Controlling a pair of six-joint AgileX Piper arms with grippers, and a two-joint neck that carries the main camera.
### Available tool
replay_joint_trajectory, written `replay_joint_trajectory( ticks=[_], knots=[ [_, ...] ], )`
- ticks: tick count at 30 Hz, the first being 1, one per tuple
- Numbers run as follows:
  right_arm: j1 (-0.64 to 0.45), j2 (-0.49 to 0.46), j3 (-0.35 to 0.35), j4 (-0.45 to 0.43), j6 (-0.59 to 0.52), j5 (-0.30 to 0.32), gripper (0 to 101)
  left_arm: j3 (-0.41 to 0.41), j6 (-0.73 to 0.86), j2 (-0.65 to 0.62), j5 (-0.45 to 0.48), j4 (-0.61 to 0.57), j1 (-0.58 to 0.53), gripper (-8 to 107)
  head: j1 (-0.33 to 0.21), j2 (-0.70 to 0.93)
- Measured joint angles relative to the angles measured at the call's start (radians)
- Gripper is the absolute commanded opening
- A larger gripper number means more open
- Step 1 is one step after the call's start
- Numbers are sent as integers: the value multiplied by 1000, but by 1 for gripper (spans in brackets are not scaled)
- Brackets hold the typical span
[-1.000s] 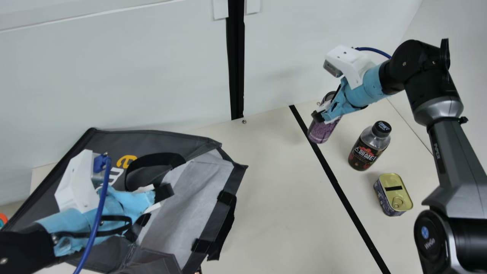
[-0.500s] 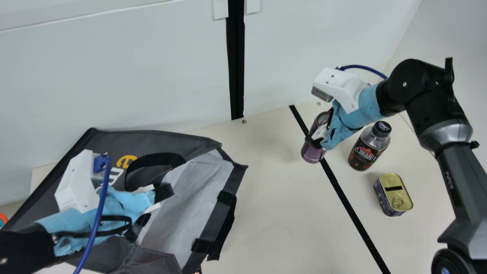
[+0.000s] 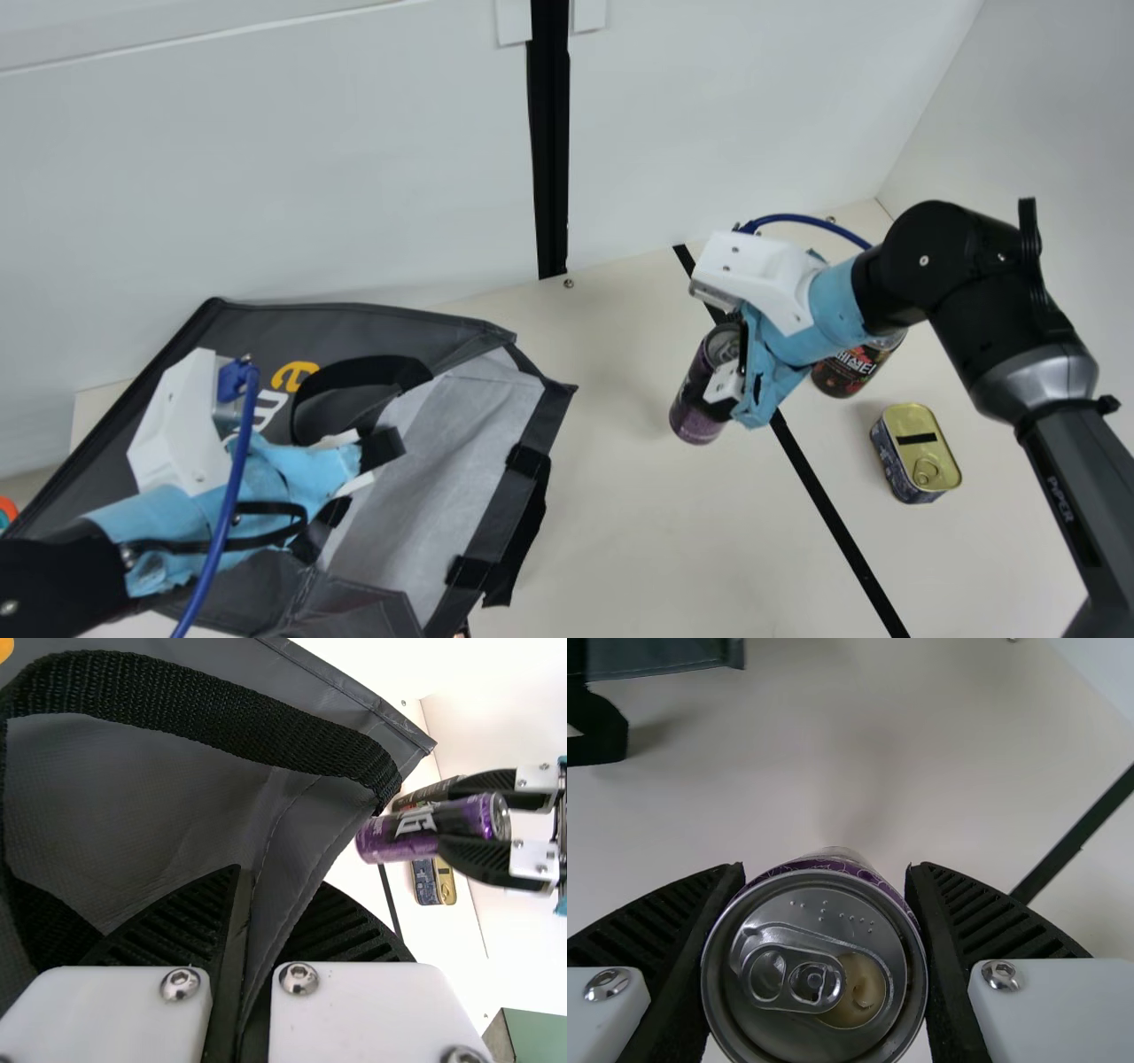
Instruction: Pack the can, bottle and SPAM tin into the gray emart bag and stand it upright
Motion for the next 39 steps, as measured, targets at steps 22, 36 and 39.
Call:
replay_joint_trajectory(
  ticks=[22, 36, 39],
  knots=[
    [114, -111, 43, 186, -5, 1, 0, 0, 0, 0, 0, 0, 0, -8, 0, 0],
    [191, -142, -51, 334, 85, 3, 0, 0, 0, 0, 0, 0, 0, -8, 0, 0],
    [199, -144, -65, 351, 95, 2, 0, 0, 0, 0, 0, 0, 0, -8, 0, 0]
  ],
)
